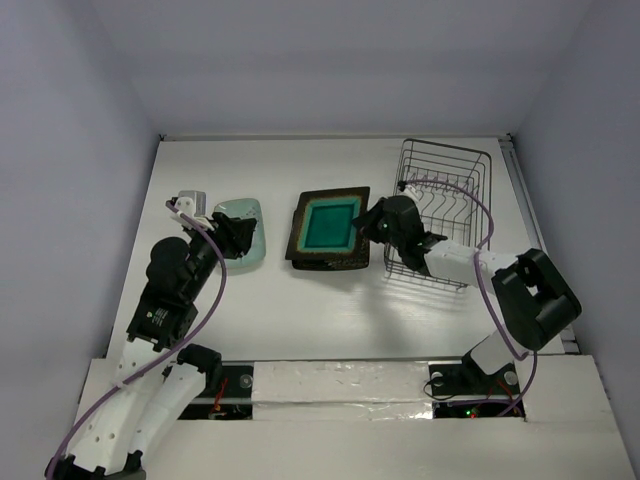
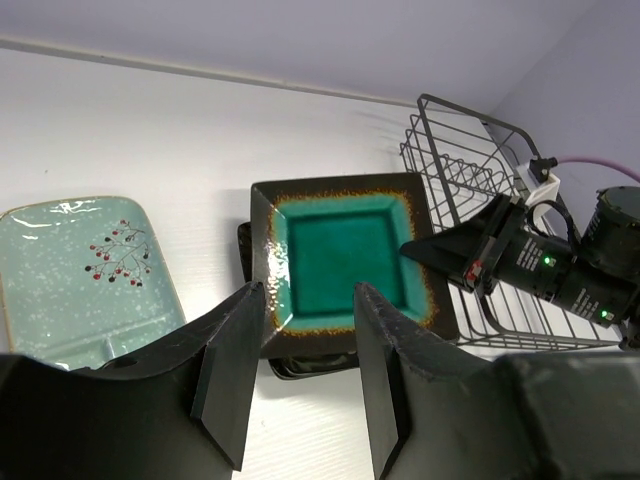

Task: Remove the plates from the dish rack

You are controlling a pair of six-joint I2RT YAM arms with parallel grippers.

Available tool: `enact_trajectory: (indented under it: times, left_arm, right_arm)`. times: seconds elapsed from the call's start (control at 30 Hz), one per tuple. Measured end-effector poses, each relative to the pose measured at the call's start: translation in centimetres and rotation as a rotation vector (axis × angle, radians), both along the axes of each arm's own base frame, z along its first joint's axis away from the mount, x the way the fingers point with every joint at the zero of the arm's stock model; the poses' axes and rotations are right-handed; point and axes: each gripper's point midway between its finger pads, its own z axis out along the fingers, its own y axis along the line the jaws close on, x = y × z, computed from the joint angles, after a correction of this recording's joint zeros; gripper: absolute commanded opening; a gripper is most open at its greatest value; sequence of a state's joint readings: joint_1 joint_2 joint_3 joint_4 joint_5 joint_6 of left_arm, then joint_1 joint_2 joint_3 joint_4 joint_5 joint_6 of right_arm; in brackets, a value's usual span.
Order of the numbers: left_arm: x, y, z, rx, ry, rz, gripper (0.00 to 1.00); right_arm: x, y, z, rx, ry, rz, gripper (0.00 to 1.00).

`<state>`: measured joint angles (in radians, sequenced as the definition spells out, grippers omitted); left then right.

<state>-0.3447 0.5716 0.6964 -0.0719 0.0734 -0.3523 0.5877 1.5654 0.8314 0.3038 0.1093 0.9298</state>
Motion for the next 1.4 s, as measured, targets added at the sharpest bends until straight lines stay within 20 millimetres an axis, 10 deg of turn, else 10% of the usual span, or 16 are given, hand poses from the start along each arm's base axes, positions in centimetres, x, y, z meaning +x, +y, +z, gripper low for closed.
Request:
enact_trajectory:
  times: [0.33, 0.6, 1.1, 1.4]
  left_arm:
    - [0.0, 0.0, 0.0, 0.000, 0.000, 0.000, 0.38]
    - [0.0, 0.0, 0.0, 0.000, 0.000, 0.000, 0.38]
    - [0.0, 0.3, 0.2, -0.003, -0.007, 0.011, 0.38]
    - [-0.1, 0.4, 0.4, -0.005, -0.013, 0.011, 0.71]
  right_arm:
    - [-0.7, -0.9, -0.7, -0.008, 0.025, 0.049, 0.05]
    - [0.2, -1.4, -0.8, -0.071, 0.052, 0.118, 0.59]
    - [0.7, -1.5, -3.6, -0.303, 0.125, 0.270, 0.95]
    - [0.8, -3.1, -2.0, -0.403, 0.101, 0.253, 0.99]
